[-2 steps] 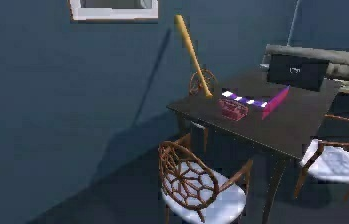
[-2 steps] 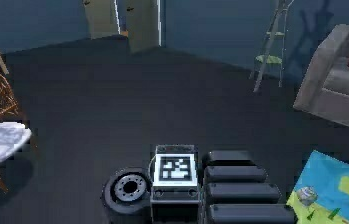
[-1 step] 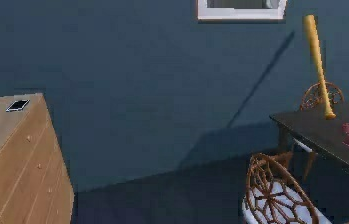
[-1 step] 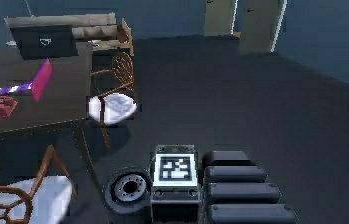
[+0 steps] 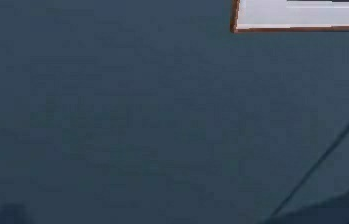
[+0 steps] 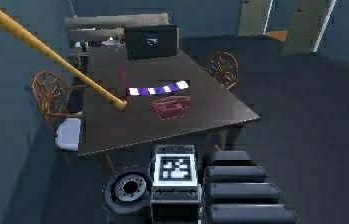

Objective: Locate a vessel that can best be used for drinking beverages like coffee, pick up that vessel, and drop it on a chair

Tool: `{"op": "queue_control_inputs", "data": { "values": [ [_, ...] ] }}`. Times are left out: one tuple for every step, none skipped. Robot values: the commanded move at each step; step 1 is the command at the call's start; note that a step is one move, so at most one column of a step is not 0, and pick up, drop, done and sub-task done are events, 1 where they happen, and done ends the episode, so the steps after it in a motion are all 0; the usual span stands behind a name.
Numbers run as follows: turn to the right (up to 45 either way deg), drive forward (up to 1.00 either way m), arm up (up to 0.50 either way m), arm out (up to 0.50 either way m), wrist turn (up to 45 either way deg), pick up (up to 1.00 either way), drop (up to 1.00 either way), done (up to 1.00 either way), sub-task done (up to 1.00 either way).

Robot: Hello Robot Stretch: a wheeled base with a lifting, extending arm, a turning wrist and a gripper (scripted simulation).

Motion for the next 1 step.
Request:
{"op": "queue_control_inputs", "data": {
  "values": [
    [-45.0, 0.0, 0.0, 0.0, 0.0, 0.0, 0.0, 0.0, 0.0]
  ]
}}
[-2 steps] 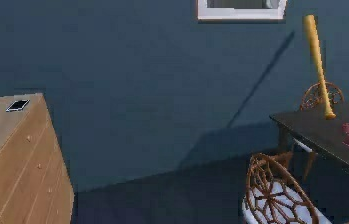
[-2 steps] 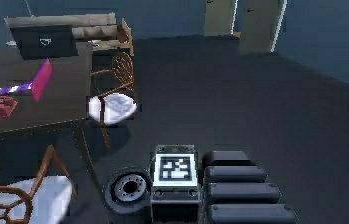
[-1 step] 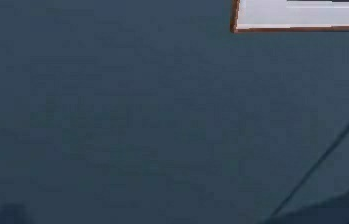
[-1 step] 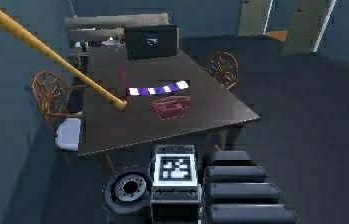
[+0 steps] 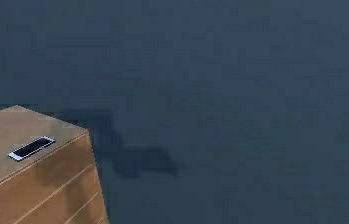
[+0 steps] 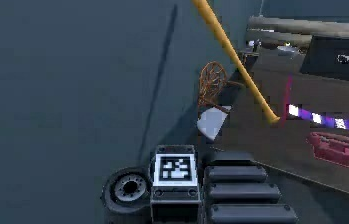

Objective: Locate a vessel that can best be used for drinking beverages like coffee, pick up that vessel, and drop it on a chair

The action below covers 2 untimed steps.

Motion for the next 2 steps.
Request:
{"op": "queue_control_inputs", "data": {
  "values": [
    [-45.0, 0.0, 0.0, 0.0, 0.0, 0.0, 0.0, 0.0, 0.0],
    [-9.0, 0.0, 0.0, 0.0, 0.0, 0.0, 0.0, 0.0, 0.0]
  ]
}}
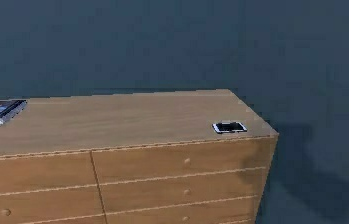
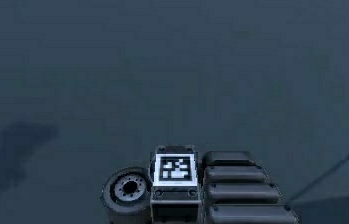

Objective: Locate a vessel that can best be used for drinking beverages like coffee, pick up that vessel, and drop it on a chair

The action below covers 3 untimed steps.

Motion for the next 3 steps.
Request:
{"op": "queue_control_inputs", "data": {
  "values": [
    [45.0, 0.0, 0.0, 0.0, 0.0, 0.0, 0.0, 0.0, 0.0],
    [45.0, 0.0, 0.0, 0.0, 0.0, 0.0, 0.0, 0.0, 0.0],
    [3.0, 0.0, 0.0, 0.0, 0.0, 0.0, 0.0, 0.0, 0.0]
  ]
}}
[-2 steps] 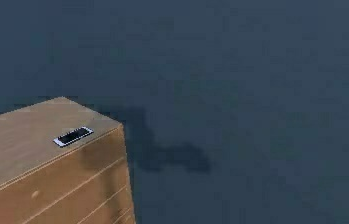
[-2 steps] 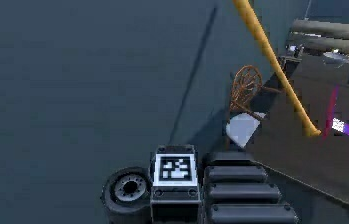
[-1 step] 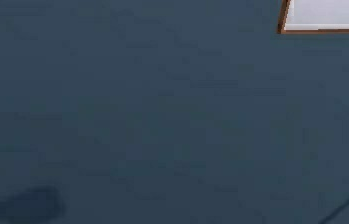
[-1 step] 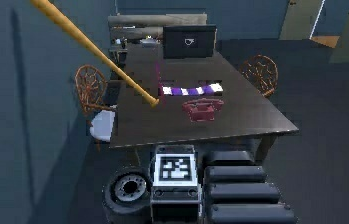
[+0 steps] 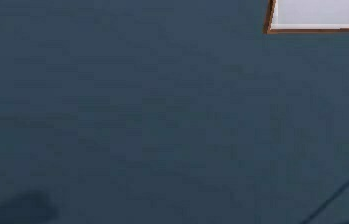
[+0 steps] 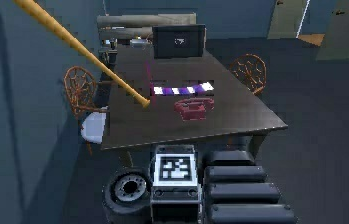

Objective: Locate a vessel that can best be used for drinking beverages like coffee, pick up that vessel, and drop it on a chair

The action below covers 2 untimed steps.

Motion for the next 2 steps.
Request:
{"op": "queue_control_inputs", "data": {
  "values": [
    [0.0, 0.0, 0.0, 0.4, 0.0, 0.0, 0.0, 0.0, 0.0],
    [0.0, 0.0, 0.0, 0.0, 45.0, 0.0, 0.0, 0.0, 0.0]
  ]
}}
